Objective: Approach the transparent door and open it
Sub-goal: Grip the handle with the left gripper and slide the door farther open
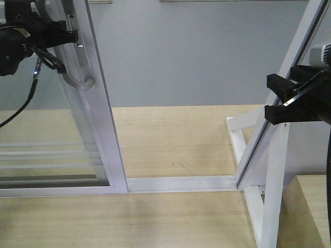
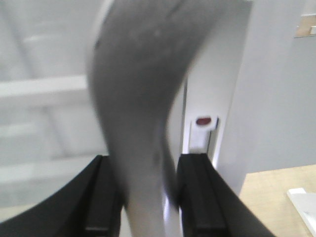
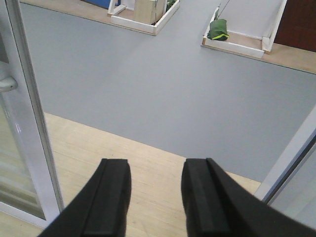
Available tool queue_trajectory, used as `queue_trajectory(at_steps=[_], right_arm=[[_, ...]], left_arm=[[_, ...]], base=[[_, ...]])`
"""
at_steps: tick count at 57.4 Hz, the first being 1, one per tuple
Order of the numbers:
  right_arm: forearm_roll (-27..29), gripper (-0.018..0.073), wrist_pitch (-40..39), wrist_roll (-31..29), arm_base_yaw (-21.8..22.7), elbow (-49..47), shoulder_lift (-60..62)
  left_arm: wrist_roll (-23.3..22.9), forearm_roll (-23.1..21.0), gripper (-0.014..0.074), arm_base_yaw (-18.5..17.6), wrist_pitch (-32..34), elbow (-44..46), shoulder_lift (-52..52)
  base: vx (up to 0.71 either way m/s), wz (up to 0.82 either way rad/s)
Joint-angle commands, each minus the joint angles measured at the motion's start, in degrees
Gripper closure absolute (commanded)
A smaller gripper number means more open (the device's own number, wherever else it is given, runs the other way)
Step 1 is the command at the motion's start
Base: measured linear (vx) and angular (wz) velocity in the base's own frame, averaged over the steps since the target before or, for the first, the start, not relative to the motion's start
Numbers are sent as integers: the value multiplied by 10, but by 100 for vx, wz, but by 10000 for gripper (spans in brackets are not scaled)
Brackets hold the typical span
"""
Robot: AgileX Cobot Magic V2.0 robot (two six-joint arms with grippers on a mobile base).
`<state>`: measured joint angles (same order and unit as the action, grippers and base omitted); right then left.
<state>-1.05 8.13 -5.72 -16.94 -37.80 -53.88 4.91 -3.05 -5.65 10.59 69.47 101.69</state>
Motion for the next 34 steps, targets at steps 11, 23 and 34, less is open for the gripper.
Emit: queue_trajectory(at_steps=[11, 23, 34], right_arm=[[-1, 226, -47, -3, 3, -17, 4], [3, 226, -43, -2, 3, -17, 4], [3, 226, -43, -2, 3, -17, 4]], left_arm=[[1, -6, 220, 26, 119, -148, -134], [-16, -6, 220, 23, 152, -269, -270], [-61, -6, 220, 22, 135, -327, -396]], base=[[0, 0], [0, 0], [0, 0]])
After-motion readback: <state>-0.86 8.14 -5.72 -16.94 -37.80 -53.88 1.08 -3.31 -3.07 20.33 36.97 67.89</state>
